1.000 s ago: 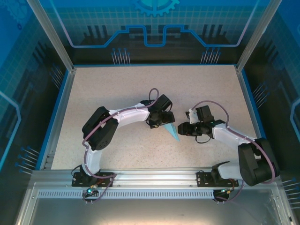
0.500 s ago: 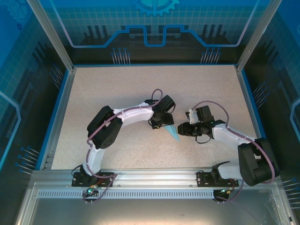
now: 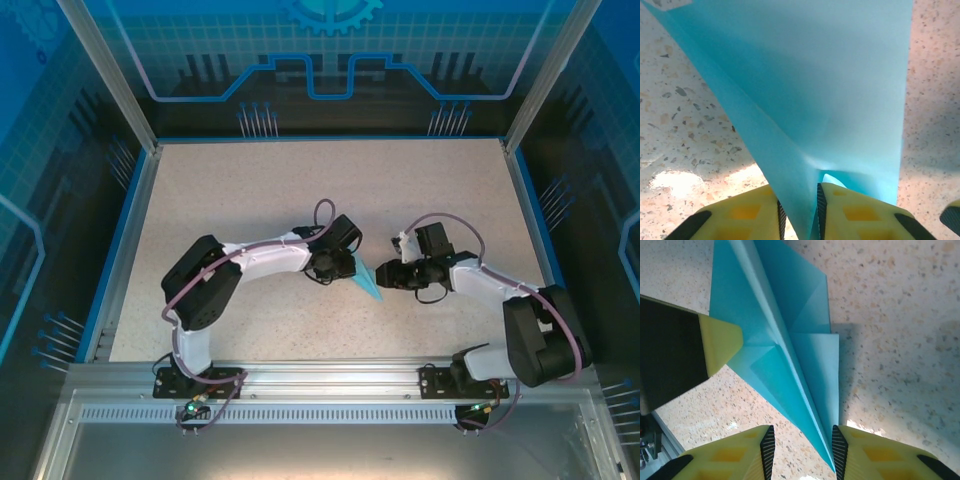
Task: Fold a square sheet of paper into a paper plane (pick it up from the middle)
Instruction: Turn over a paper plane at the center of the table.
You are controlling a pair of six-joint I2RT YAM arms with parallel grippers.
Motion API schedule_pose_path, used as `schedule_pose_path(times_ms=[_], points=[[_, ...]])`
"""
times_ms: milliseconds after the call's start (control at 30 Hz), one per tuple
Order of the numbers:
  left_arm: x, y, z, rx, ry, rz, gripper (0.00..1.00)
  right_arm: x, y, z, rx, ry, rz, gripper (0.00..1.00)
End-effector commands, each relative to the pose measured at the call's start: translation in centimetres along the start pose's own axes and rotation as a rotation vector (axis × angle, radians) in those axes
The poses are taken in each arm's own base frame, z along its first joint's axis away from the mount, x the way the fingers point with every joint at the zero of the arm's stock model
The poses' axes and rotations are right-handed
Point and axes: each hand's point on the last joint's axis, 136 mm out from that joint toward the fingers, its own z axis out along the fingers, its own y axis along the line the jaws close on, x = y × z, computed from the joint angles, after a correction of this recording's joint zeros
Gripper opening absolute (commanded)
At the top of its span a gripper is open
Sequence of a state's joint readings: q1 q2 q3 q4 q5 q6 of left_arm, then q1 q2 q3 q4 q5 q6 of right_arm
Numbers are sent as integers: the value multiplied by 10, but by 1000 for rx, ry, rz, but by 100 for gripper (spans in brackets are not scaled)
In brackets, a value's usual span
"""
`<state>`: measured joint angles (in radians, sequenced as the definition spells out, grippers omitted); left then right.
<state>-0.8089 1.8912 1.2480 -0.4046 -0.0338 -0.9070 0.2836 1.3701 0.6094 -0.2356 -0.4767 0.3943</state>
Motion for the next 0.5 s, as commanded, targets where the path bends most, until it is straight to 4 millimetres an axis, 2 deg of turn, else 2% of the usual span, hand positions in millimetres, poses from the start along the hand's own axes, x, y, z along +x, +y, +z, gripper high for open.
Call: schedule_pose_path(times_ms=[0, 133, 233, 467], points=[[-8, -13, -13, 81, -65, 46, 15, -3, 14, 2, -26, 29, -55, 39], [-9, -7, -13, 80, -67, 55, 2, -7, 15, 7, 7, 57, -91, 40], [-9, -4, -11, 88, -63, 57, 4, -13, 11, 10, 42, 71, -113, 42], [-12, -1, -12, 98, -45, 79, 4, -19, 19, 31, 12, 145, -173, 44]])
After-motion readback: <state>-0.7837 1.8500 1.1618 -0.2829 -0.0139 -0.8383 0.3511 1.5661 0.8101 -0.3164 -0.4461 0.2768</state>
